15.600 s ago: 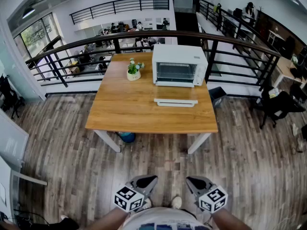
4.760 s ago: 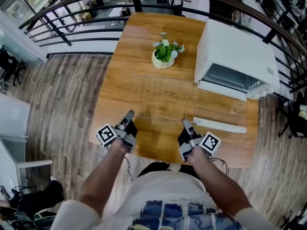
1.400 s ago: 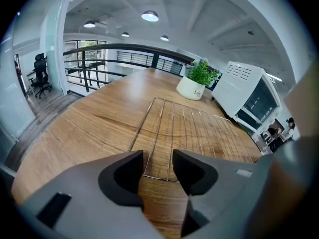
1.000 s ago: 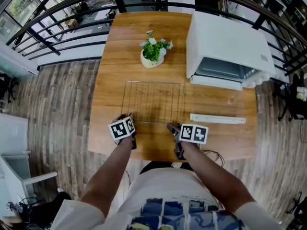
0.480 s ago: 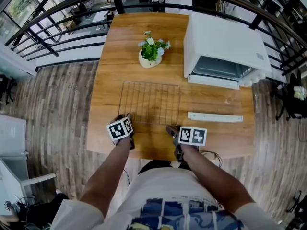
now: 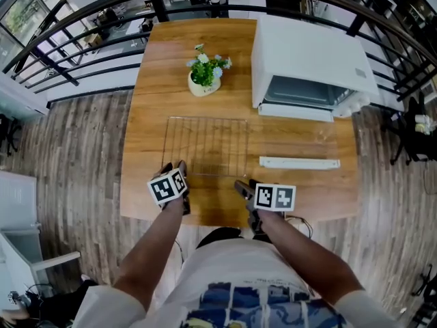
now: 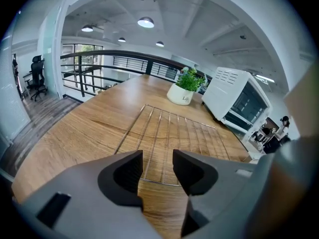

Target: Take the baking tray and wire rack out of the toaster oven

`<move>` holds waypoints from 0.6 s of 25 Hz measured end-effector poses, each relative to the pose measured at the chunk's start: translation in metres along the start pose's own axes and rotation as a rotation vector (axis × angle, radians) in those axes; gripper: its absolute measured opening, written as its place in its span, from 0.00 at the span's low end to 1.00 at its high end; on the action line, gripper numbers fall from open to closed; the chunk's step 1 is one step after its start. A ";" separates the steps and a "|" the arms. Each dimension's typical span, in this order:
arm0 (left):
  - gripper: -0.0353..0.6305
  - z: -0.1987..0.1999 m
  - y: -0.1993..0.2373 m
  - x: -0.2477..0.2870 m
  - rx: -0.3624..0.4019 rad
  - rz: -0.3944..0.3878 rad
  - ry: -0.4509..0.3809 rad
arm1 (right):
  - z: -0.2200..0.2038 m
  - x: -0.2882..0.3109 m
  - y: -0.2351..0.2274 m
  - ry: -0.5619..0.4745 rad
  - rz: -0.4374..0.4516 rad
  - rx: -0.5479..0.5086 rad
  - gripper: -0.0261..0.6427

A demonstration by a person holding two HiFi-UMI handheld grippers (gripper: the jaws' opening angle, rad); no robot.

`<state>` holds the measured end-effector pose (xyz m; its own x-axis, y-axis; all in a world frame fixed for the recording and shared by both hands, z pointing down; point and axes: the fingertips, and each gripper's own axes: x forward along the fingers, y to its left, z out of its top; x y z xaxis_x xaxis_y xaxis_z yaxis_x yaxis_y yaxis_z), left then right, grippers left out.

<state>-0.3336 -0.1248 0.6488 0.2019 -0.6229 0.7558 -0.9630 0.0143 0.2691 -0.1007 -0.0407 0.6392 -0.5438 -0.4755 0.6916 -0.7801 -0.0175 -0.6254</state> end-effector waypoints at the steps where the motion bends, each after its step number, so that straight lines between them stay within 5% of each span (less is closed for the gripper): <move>1: 0.33 0.001 -0.007 -0.001 0.003 -0.012 -0.002 | 0.000 -0.005 0.000 -0.003 0.007 -0.002 0.41; 8: 0.33 0.002 -0.079 -0.010 0.021 -0.140 -0.017 | 0.017 -0.049 -0.008 -0.055 0.050 -0.038 0.39; 15: 0.33 0.005 -0.175 -0.021 -0.041 -0.342 -0.049 | 0.062 -0.105 -0.049 -0.213 0.114 0.071 0.38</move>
<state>-0.1706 -0.1180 0.5833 0.5021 -0.6340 0.5881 -0.8327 -0.1708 0.5267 0.0144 -0.0446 0.5745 -0.5440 -0.6524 0.5277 -0.6894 -0.0109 -0.7243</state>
